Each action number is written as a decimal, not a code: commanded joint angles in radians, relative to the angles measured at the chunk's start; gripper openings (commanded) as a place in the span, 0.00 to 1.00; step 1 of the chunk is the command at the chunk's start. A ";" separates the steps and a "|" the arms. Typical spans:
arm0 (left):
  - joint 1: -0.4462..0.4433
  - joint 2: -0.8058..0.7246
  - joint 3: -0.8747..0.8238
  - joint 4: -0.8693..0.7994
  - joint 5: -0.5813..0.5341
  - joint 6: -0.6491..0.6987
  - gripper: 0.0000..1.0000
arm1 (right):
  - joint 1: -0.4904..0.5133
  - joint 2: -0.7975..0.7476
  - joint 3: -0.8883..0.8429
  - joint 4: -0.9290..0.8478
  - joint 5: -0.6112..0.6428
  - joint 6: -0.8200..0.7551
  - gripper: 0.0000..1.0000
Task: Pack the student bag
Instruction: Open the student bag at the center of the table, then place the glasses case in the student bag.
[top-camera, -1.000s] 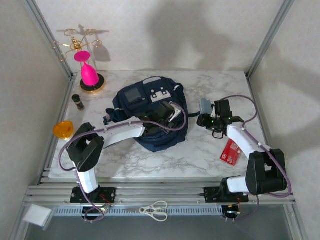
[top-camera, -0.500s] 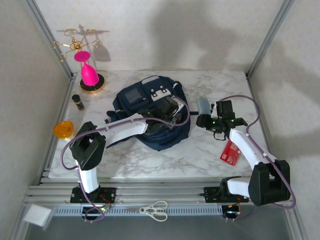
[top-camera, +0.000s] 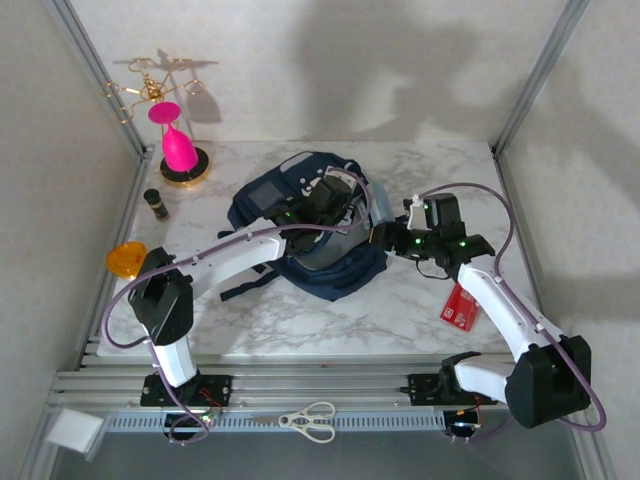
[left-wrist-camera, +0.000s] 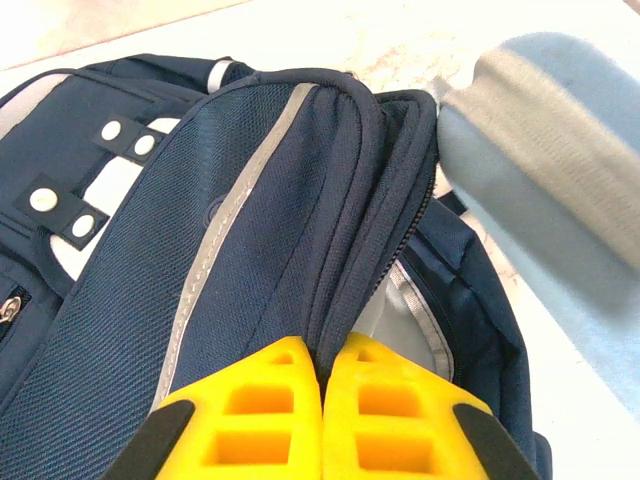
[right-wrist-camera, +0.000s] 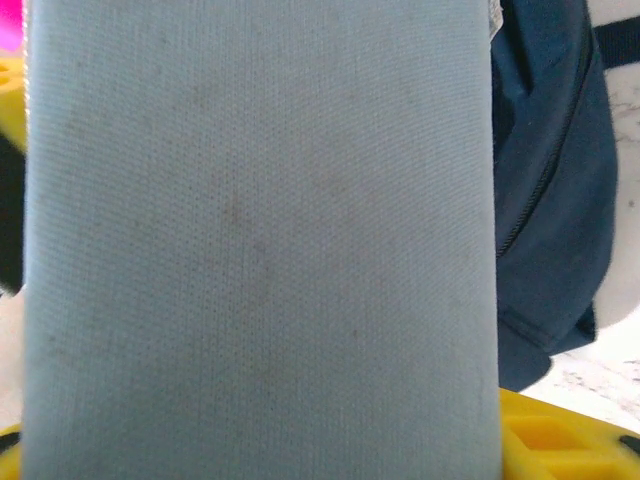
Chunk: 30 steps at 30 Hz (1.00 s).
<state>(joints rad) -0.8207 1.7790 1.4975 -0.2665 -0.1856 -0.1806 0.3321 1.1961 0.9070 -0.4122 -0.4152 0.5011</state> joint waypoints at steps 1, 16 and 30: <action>-0.008 -0.079 0.042 0.078 -0.021 -0.078 0.00 | 0.039 0.041 -0.023 0.014 0.052 0.068 0.59; -0.006 -0.083 0.051 0.079 0.021 -0.132 0.00 | 0.187 0.290 0.125 0.111 0.141 0.132 0.65; -0.006 -0.090 0.036 0.074 0.001 -0.131 0.00 | 0.140 0.258 -0.014 0.301 -0.053 0.167 0.95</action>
<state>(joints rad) -0.8165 1.7470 1.5043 -0.2668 -0.2012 -0.2787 0.5114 1.5150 0.9501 -0.1669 -0.3622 0.6556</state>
